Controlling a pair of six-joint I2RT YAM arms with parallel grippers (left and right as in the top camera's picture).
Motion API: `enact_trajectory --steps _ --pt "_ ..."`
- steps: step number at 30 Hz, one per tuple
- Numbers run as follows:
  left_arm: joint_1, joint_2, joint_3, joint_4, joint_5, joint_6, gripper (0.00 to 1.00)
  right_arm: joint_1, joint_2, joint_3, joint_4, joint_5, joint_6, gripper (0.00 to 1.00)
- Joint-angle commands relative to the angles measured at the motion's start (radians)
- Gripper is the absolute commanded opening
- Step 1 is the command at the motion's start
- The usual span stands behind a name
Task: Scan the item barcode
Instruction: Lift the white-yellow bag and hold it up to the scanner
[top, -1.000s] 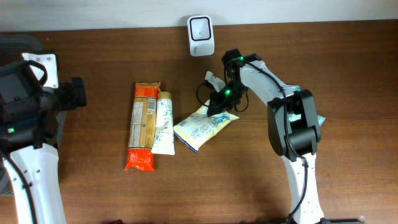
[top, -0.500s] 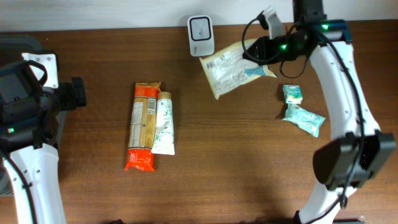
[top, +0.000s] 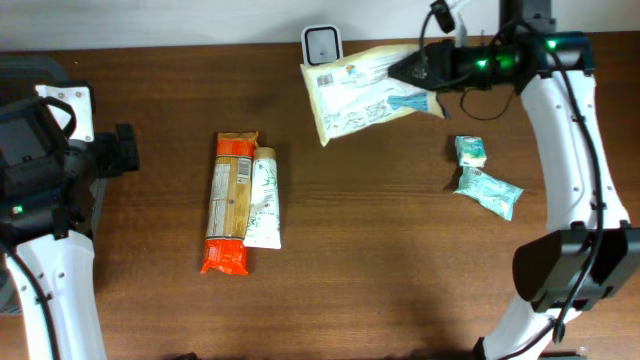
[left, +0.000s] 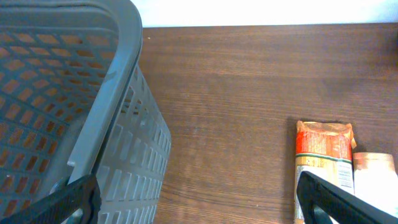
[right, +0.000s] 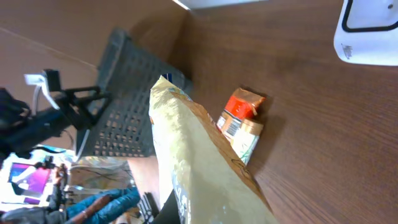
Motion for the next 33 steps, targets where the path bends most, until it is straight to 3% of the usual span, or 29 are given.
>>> enact_trajectory --steps 1,4,7,9,13,14,19,26,33 --pt "0.004 -0.001 0.01 0.001 0.011 0.016 0.99 -0.019 -0.026 0.011 0.002 -0.087 0.008 0.04" --pt "0.004 -0.001 0.01 0.001 0.011 0.016 0.99 0.007 -0.026 0.012 0.002 0.038 0.014 0.04" --pt "0.004 -0.001 0.01 0.001 0.011 0.016 0.99 0.117 -0.026 0.049 0.018 0.51 0.034 0.04" --pt "0.004 -0.001 0.01 0.001 0.011 0.016 0.99 0.234 -0.018 0.052 0.098 1.0 0.009 0.04" --pt "0.004 -0.001 0.01 0.001 0.011 0.016 0.99 0.371 0.043 0.05 0.308 1.318 -0.206 0.04" --pt "0.004 -0.001 0.01 0.001 0.011 0.016 0.99 0.405 0.075 0.05 0.392 1.398 -0.318 0.04" --pt "0.004 -0.001 0.01 0.001 0.011 0.016 0.99 0.454 0.219 0.05 0.761 1.531 -0.796 0.04" --pt "0.004 -0.001 0.01 0.001 0.011 0.016 0.99 0.462 0.358 0.05 1.038 1.583 -1.232 0.04" --pt "0.004 -0.001 0.01 0.001 0.011 0.016 0.99 0.473 0.391 0.05 1.1 1.59 -1.359 0.04"
